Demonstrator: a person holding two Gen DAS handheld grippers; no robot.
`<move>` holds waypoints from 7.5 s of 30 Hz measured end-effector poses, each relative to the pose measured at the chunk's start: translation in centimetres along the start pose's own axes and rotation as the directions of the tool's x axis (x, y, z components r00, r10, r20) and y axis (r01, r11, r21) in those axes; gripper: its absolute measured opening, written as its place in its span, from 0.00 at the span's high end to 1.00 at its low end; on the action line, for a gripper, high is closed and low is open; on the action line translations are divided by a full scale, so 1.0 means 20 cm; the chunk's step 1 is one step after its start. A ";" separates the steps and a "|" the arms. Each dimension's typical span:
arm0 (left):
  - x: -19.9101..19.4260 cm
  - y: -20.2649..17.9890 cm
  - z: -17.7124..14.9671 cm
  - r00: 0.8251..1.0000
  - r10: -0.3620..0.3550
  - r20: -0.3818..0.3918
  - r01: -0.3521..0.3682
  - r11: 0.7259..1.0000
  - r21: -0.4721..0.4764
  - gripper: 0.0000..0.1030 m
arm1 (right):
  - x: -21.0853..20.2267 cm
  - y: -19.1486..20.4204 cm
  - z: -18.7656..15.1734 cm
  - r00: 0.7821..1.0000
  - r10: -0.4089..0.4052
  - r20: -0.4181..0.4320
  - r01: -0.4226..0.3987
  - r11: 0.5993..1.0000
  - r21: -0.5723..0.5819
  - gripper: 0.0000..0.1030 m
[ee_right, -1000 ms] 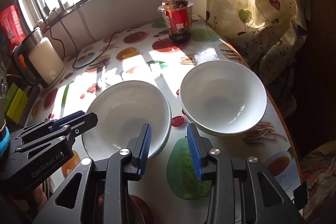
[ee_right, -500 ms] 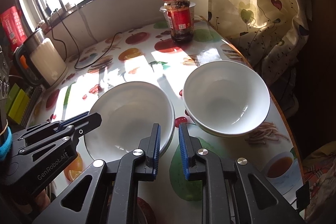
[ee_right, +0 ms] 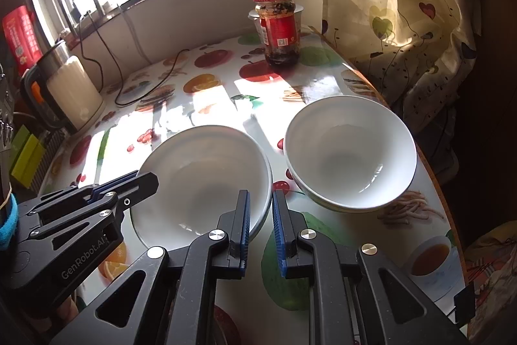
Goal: Organize plates and bowls
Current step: 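Grasp the rim of a white bowl with both grippers, then lift the white bowl with both grippers and carry it over the steel bowl, then lower the white bowl into the steel bowl with both grippers, then open both grippers and release the white bowl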
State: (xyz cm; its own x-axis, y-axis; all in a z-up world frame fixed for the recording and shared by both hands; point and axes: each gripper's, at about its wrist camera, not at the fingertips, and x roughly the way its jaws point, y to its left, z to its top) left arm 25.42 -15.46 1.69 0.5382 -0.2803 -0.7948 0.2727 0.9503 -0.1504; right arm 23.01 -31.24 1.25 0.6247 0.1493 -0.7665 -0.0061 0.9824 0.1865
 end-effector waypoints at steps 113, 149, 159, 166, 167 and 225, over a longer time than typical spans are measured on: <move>-0.24 0.06 -0.39 0.996 -0.087 -0.022 0.086 0.995 -0.051 0.89 | -0.26 0.09 -0.37 0.996 0.091 -0.003 -0.091 0.995 0.034 0.92; -0.29 0.00 -0.40 0.995 -0.072 -0.071 0.071 0.997 -0.011 0.89 | -0.25 0.01 -0.40 0.966 0.202 -0.161 -0.161 0.959 0.232 0.91; -0.27 0.00 -0.40 0.995 -0.062 -0.077 0.061 0.998 -0.010 0.89 | -0.24 0.03 -0.38 0.971 0.163 -0.172 -0.130 0.973 0.193 0.92; -0.27 0.01 -0.40 0.996 -0.056 -0.076 0.055 0.998 -0.013 0.89 | -0.24 0.04 -0.37 0.975 0.144 -0.168 -0.114 0.978 0.177 0.92; -0.27 0.01 -0.40 0.995 -0.057 -0.076 0.056 0.998 -0.015 0.89 | -0.24 0.04 -0.37 0.976 0.142 -0.168 -0.113 0.978 0.174 0.91; -0.29 -0.15 -0.13 0.998 -0.066 0.015 0.066 0.997 0.036 0.66 | -0.40 -0.11 -0.22 1.000 -0.023 0.021 0.021 0.996 0.086 0.49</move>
State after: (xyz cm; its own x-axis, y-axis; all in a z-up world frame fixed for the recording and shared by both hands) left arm 19.44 -16.38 5.31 0.5308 -0.3446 -0.7742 0.3357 0.9244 -0.1813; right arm 14.63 -34.13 4.21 0.6406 0.1242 -0.7577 0.0747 0.9721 0.2225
